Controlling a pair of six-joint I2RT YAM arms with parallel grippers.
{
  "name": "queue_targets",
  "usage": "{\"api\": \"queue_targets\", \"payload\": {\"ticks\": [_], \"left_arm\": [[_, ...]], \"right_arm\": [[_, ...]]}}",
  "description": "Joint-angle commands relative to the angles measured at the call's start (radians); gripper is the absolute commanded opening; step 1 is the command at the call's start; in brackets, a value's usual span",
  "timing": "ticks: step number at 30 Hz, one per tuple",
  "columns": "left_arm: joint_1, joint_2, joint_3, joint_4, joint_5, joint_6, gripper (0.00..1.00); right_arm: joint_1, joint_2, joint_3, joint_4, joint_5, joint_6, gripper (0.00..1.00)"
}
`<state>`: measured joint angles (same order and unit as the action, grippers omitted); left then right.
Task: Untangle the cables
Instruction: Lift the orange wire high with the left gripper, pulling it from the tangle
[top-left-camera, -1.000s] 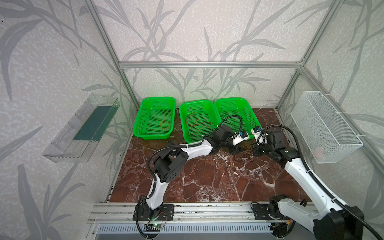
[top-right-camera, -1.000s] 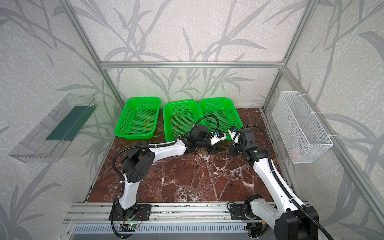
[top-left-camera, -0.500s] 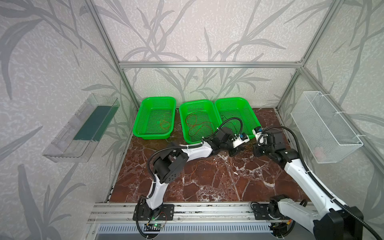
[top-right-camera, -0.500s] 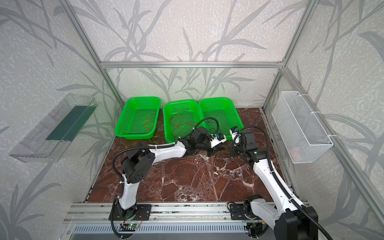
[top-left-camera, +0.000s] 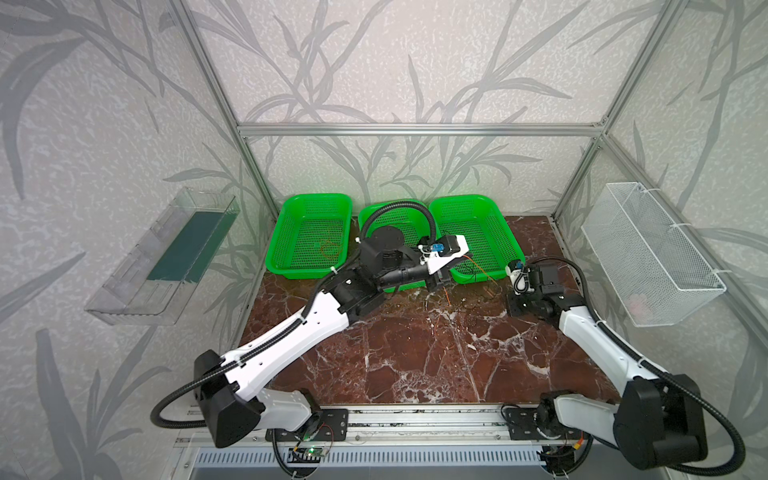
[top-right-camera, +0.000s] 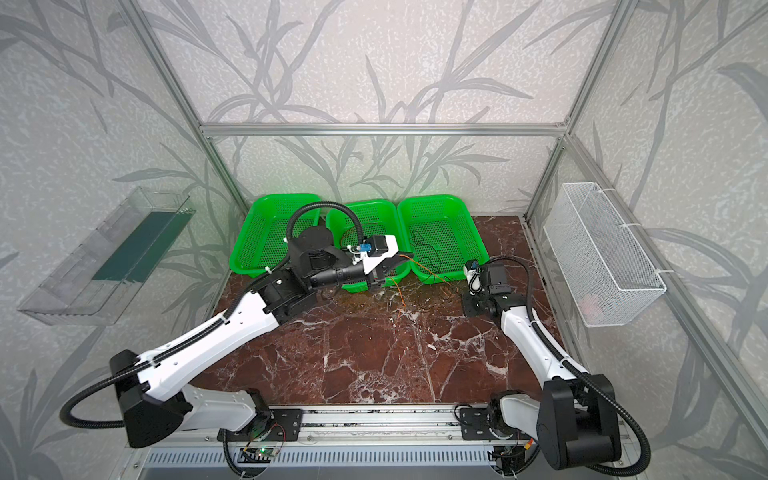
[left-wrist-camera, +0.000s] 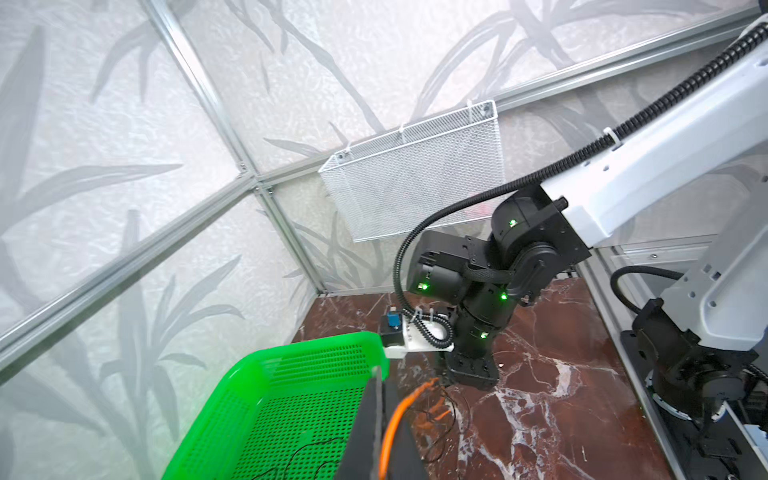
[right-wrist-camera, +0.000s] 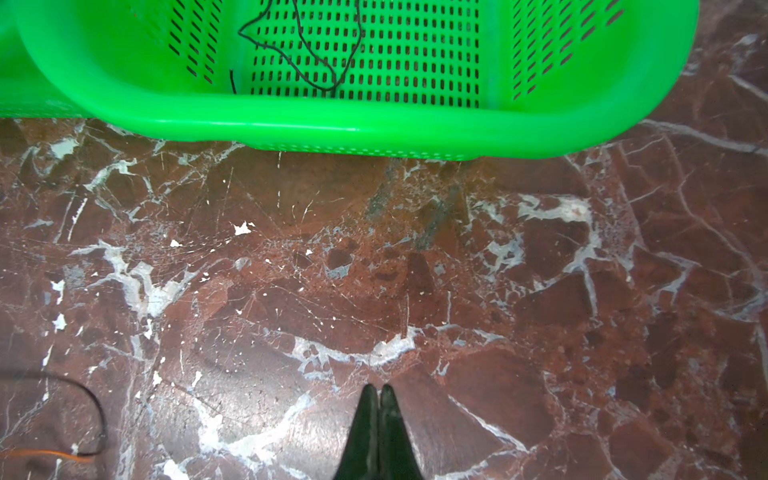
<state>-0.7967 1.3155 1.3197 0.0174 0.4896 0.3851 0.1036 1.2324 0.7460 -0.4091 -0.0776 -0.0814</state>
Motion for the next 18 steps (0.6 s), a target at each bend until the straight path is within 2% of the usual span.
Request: {"api": "queue_targets", "payload": {"ticks": [1, 8, 18], "left_arm": [[0.063, -0.054, 0.037, -0.062, -0.032, 0.01, 0.0], [0.19, -0.124, 0.156, -0.135, -0.045, 0.003, 0.0], [0.277, -0.143, 0.326, -0.211, -0.09, 0.032, 0.0]], "right_arm": [[-0.007, 0.055, 0.005, -0.005, 0.047, -0.021, 0.0], [-0.007, 0.154, 0.021, -0.016, 0.106, -0.028, 0.0], [-0.007, 0.237, 0.026, 0.0, 0.167, -0.046, 0.0]]}}
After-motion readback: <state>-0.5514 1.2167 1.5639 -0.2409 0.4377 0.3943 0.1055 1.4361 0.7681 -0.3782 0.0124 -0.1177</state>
